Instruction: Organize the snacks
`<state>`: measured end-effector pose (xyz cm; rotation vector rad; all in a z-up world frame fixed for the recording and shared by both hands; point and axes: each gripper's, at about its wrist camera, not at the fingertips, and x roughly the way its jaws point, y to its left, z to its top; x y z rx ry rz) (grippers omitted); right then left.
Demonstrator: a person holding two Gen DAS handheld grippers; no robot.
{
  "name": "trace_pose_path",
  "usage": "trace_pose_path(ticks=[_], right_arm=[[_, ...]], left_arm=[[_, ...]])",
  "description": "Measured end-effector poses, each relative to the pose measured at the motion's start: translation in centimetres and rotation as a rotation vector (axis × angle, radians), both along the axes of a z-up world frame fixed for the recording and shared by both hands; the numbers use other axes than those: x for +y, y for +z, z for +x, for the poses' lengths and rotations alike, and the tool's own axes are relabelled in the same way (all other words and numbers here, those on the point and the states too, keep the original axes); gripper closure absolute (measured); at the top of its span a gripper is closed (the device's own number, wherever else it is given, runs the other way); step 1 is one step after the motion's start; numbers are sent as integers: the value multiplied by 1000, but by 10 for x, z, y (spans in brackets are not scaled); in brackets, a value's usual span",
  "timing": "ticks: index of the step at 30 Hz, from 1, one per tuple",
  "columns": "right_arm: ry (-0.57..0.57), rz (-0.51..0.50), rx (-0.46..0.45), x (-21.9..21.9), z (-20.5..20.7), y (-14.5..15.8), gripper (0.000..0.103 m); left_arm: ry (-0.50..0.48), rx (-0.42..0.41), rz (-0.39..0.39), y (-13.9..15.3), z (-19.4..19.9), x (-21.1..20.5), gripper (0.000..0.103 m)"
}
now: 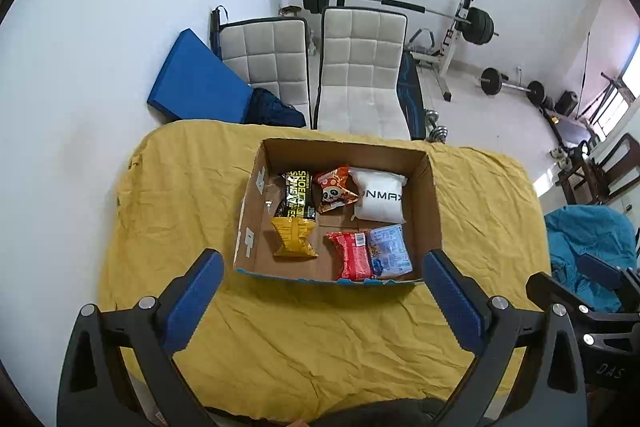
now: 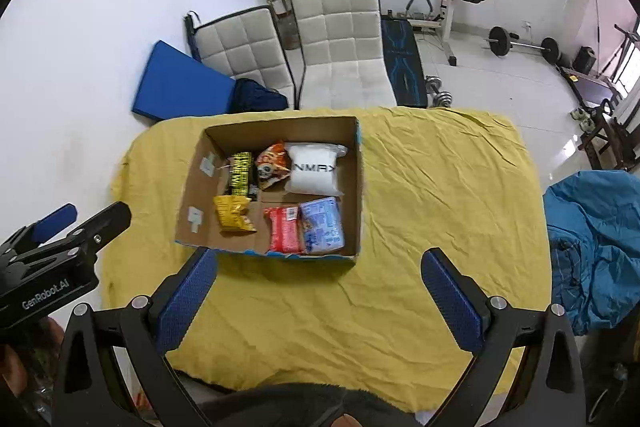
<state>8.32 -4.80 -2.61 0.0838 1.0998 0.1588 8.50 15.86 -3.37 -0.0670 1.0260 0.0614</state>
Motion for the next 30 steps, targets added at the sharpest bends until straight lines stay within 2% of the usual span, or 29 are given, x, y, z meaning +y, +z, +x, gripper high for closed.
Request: trace_pose_path(ticks=[4,11,30], right_arm=[[6,-11,-23,0,-11,16,0],[-1,-39,-59,-2,-19,34,0],[-12,-76,-82,-9,-22,44,0]], left_arm=[[16,-22,-20,16,-13,4,1],[20,-66,10,34,-26,0,1],[29,-55,-3,32,-31,-9,0]])
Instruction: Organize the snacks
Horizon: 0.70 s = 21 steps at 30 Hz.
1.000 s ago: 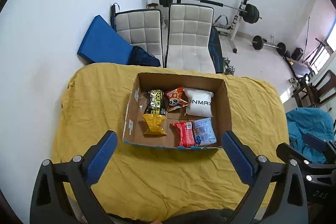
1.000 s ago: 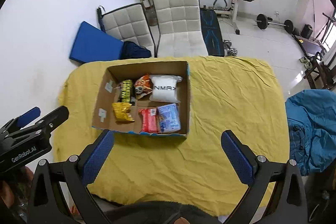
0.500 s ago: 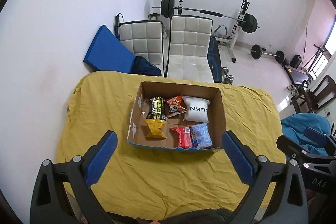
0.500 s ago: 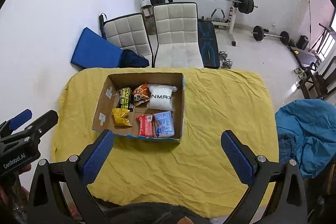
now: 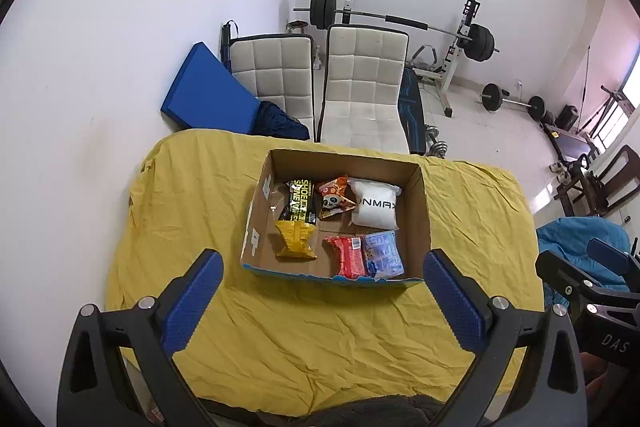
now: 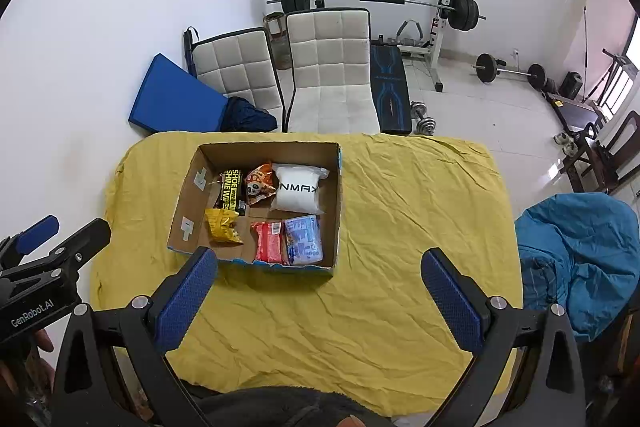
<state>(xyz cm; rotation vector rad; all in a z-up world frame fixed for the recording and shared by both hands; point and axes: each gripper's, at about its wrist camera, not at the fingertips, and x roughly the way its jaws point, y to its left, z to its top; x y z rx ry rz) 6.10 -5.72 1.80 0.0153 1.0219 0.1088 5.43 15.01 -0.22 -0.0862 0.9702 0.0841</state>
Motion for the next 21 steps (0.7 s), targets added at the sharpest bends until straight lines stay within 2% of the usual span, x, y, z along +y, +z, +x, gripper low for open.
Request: trace_pose_path(ticks=[21], right_arm=[[-20,4,-5,-5,-1,1,0]], left_arm=[[-28,16,17,-2,-1,0,0]])
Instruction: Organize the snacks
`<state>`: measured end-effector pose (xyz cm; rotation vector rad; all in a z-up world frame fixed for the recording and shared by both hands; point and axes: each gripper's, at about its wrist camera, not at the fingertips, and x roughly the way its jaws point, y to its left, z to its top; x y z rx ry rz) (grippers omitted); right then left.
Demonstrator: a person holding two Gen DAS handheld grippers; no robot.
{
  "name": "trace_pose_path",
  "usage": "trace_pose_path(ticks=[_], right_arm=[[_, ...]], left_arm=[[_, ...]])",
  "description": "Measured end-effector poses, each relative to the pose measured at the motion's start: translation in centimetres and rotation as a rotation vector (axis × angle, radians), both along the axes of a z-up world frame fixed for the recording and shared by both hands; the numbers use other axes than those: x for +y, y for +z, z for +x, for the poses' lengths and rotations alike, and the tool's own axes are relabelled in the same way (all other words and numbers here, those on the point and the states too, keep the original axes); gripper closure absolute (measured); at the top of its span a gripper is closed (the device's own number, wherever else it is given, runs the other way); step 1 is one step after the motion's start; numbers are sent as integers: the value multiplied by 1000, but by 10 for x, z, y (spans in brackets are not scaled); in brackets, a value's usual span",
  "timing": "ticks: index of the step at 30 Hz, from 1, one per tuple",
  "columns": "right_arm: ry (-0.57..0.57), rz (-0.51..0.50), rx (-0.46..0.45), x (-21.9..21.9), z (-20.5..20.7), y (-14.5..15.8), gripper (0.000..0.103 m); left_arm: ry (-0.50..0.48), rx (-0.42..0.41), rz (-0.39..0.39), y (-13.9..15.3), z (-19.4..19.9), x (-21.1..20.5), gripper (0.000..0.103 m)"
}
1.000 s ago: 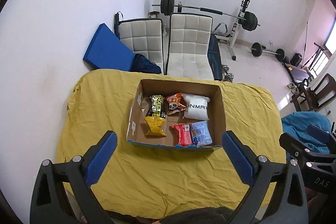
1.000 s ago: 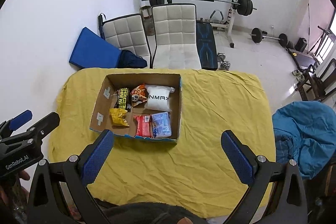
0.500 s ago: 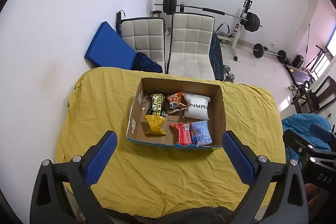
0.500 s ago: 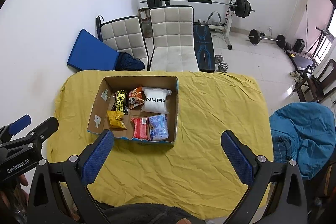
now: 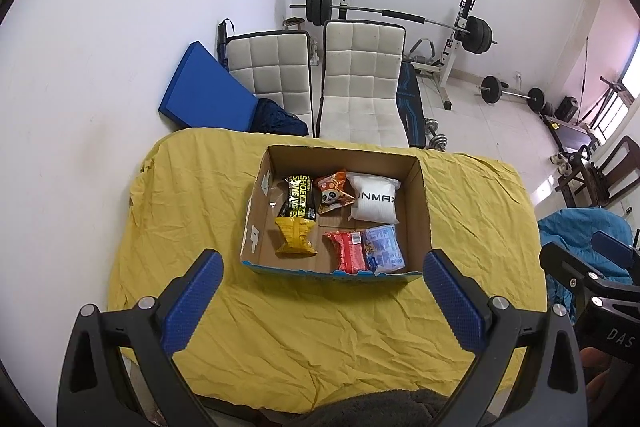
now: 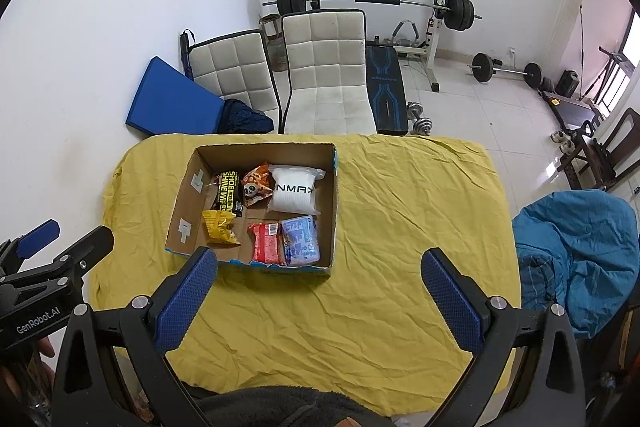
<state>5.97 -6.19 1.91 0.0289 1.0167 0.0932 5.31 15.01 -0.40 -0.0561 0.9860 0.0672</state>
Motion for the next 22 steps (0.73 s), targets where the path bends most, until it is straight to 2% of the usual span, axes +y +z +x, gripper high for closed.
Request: trace_pose_path(ticks=[22], right_arm=[[-15,4,-3,1,-1,-1,0]], left_arm=[[-6,5,4,-1,-1,7,1]])
